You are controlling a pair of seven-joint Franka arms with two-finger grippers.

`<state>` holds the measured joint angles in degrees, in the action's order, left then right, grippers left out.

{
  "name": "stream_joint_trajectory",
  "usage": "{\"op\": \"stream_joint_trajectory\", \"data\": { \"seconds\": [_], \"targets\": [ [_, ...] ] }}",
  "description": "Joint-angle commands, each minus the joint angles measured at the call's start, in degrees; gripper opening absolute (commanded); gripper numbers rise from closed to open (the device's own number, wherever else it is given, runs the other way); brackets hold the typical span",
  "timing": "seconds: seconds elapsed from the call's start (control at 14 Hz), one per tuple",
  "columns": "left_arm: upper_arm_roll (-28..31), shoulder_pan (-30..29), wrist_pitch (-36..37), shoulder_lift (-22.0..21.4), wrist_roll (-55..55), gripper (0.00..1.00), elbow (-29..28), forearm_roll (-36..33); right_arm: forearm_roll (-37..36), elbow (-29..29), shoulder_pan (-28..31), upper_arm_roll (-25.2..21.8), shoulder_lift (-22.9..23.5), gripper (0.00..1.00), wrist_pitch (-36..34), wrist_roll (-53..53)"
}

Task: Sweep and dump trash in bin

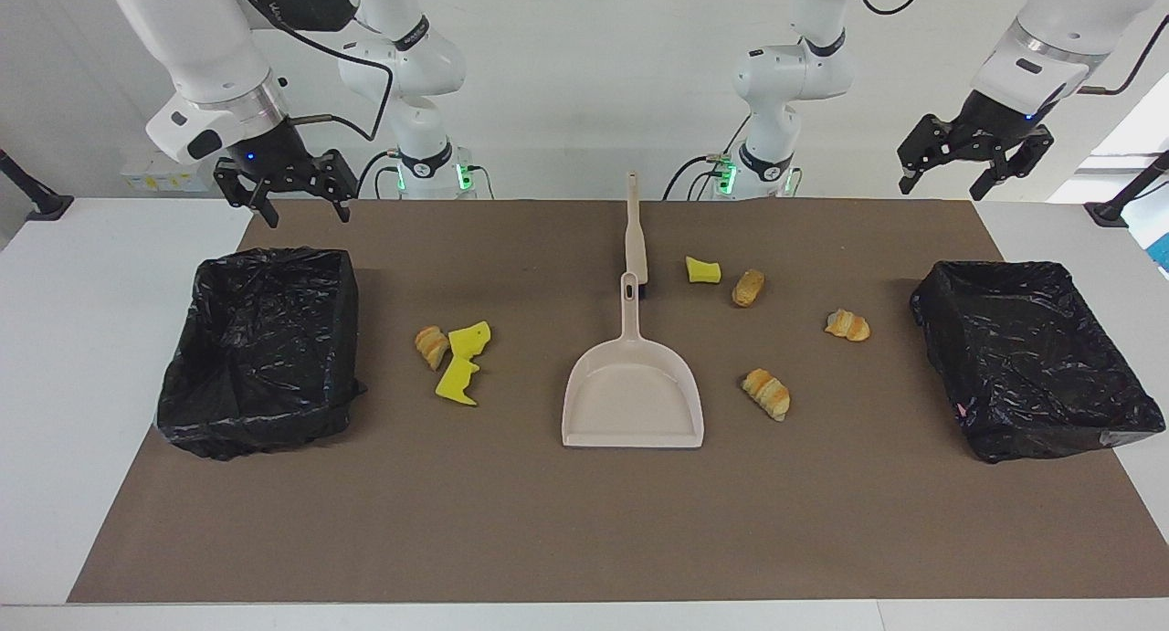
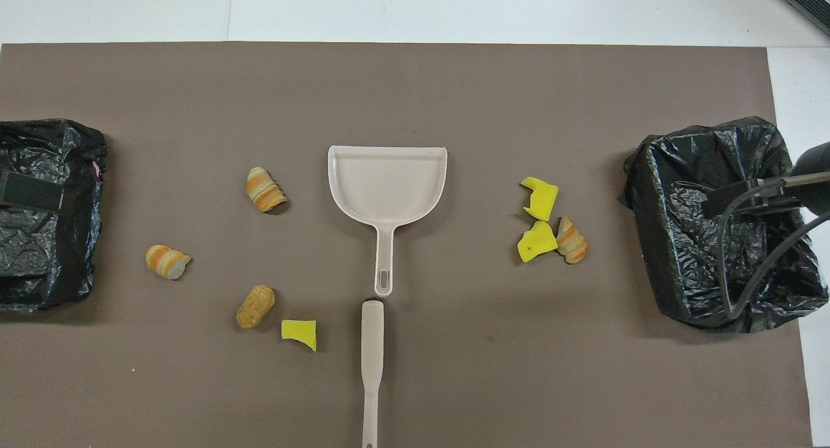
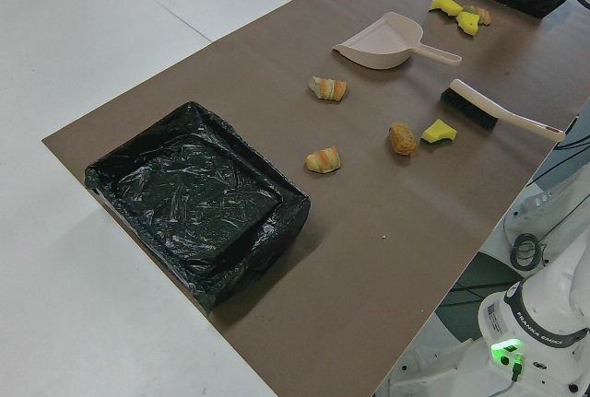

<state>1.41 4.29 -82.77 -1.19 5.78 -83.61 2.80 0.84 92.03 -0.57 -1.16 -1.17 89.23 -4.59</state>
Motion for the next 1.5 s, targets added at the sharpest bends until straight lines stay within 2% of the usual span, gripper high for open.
{"op": "stream_joint_trajectory", "data": {
  "seconds": [0.0,1.21,1.43],
  "targets": [
    [4.3,4.3,-0.9,-1.5,0.6,1.0,-1.9,-1.0,0.7,1.2,0.1,-0.2,-0.9,1.0,0.7,0.6],
    [4.4,3.6,0.2,-1.7,0.2,1.0,-2.2,-1.0,0.7,1.2,0.1,-0.2,-0.9,1.0,0.7,0.6],
    [4.4,3.8,-1.3,-4.2,0.5,1.0,-6.5,-1.0,0.7,1.2,0.1,-0.2,-0.9,1.0,0.7,0.6]
  ]
}}
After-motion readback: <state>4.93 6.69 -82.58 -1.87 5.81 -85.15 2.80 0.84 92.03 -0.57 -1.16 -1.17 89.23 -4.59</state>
